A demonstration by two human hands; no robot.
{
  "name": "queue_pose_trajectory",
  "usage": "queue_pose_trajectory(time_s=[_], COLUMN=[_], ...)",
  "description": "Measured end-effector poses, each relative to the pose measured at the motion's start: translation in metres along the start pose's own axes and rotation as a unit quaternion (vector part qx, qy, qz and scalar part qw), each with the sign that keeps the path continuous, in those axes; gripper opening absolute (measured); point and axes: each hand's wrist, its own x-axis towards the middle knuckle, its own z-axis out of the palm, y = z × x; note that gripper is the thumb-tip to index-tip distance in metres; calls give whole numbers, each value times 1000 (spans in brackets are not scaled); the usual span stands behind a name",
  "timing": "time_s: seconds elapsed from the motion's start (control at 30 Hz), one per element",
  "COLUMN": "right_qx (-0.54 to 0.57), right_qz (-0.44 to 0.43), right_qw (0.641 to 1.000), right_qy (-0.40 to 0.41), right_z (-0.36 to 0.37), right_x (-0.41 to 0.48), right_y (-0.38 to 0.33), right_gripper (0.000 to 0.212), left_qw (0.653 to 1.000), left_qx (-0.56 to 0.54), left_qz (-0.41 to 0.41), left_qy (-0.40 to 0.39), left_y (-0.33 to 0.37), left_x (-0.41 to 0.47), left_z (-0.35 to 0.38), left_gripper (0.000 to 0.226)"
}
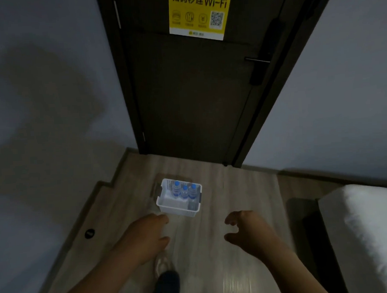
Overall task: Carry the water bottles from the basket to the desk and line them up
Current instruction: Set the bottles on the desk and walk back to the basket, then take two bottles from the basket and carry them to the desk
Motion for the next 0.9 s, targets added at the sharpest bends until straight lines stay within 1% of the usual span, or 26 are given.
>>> queue_pose_trajectory(time_s=[0.17, 0.3, 0.37, 0.43, 0.5, 0.63, 0.73, 0.9], right_qx=[0, 4, 7, 5, 3, -8, -14, -20], right_qz=[22, 34, 32, 27, 24, 18, 10, -15], right_qw=[1000, 999, 999, 1000, 1000, 999, 999, 997], right_qy=[-21, -24, -17, -12, -13, -34, -46, -73], right_z=[-19, -37, -44, -50, -54, -57, -53, -31], right_x=[73, 128, 154, 179, 201, 247, 284, 351], right_y=[-12, -25, -30, -35, -36, -31, -21, 1], right_gripper=[43, 44, 46, 50, 52, 53, 54, 54], left_qw=[1000, 1000, 1000, 999, 1000, 1000, 999, 1000], left_qx=[-28, -7, -4, -8, -7, 17, 38, 16], left_qz=[6, 13, 21, 29, 24, 20, 15, -5], left_qy=[-10, -22, -22, -19, -18, -4, -11, -12], left_y=[-26, -50, -61, -70, -77, -87, -92, -109], left_x=[75, 135, 164, 191, 215, 257, 287, 346], left_z=[-30, -55, -63, -65, -66, -59, -49, -12], left_gripper=[38, 31, 32, 38, 40, 29, 27, 27])
